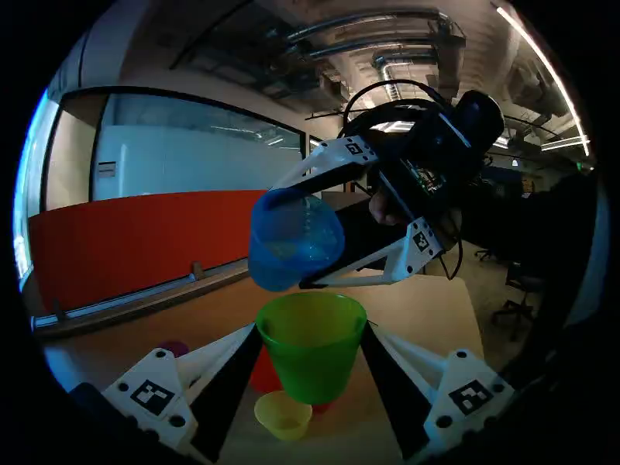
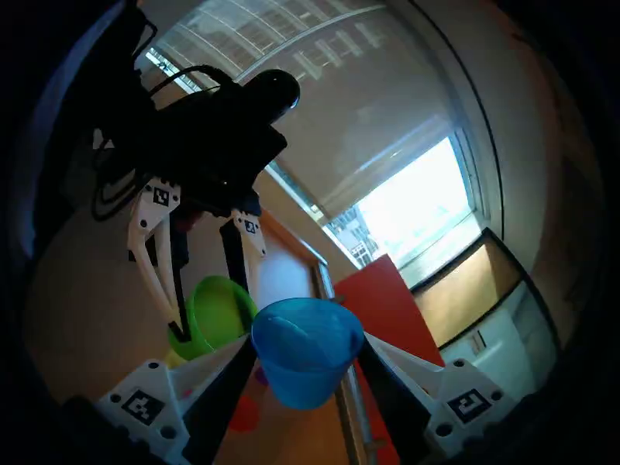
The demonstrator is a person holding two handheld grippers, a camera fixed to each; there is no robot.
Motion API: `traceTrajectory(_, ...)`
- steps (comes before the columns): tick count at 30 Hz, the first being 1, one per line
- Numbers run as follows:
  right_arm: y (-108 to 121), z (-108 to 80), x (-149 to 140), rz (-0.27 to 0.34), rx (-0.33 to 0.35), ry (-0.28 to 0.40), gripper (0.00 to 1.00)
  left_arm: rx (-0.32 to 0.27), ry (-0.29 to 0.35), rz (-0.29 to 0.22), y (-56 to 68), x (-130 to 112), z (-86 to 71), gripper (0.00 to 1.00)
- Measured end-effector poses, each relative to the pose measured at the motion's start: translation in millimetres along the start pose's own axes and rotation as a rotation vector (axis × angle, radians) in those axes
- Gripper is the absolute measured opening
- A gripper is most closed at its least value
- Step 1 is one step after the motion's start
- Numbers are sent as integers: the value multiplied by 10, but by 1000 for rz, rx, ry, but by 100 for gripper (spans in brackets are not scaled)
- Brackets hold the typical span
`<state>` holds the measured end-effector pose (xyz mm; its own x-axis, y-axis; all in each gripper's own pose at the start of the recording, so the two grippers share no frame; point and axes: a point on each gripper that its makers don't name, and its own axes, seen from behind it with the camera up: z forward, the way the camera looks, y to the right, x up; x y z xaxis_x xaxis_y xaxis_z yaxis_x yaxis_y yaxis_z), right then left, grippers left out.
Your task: Pour water
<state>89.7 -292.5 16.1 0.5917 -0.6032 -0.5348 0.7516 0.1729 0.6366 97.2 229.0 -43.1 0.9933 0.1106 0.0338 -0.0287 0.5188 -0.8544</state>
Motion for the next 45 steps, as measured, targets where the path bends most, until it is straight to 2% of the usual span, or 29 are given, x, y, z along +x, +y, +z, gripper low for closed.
traceTrajectory(22,115,19,54,-112,-6,-26,91,-10,13,-4,17,26,20,87)
traceTrajectory(45,138,25,51,-171,-12,-41,91,-14,14,1,36,46,18,87)
